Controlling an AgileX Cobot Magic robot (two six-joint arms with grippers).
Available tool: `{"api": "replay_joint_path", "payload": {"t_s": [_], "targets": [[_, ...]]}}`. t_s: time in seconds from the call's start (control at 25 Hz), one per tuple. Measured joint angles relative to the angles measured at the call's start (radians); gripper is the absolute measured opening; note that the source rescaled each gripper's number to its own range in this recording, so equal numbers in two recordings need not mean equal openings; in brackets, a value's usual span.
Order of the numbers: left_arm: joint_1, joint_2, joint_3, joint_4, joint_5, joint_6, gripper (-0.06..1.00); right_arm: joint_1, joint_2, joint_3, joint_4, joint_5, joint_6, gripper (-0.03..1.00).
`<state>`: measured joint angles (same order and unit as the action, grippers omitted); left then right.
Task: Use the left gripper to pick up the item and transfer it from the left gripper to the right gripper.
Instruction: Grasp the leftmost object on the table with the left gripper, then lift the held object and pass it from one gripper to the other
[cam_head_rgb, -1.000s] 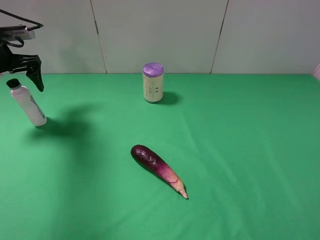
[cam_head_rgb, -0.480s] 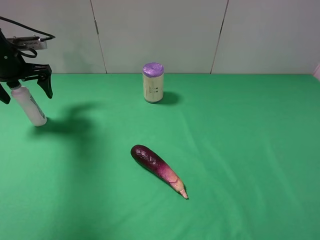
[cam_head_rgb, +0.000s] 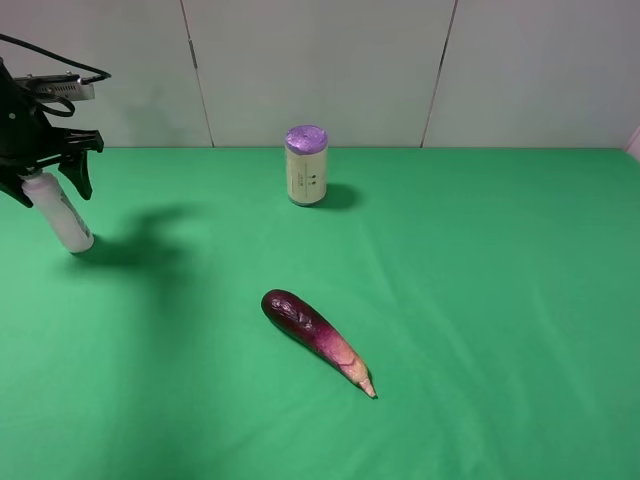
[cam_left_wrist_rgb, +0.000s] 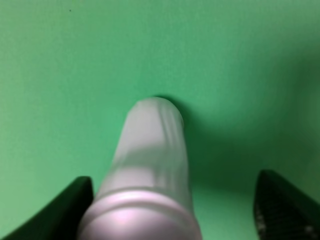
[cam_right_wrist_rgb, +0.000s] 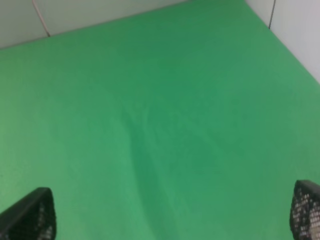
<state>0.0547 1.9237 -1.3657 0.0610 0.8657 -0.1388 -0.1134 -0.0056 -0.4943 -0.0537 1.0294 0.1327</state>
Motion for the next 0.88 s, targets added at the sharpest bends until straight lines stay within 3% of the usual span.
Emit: {"api": "replay_joint_path", "payload": {"t_s": [0.16,0.68,0.88], "targets": [[0.000,0.000,0.000,0.003,0.001,0.000,0.01,0.000,0.000,0.000,0.000,0.000,0.000,1.00],[0.000,0.000,-0.005,0.002,0.001,0.000,0.00,0.000,0.000,0.000,0.000,0.000,0.000,1.00],[0.000,-0.027,-0.087,-0.006,0.077,-0.001,0.00,0.000,0.000,0.000,0.000,0.000,0.000,1.00]]}}
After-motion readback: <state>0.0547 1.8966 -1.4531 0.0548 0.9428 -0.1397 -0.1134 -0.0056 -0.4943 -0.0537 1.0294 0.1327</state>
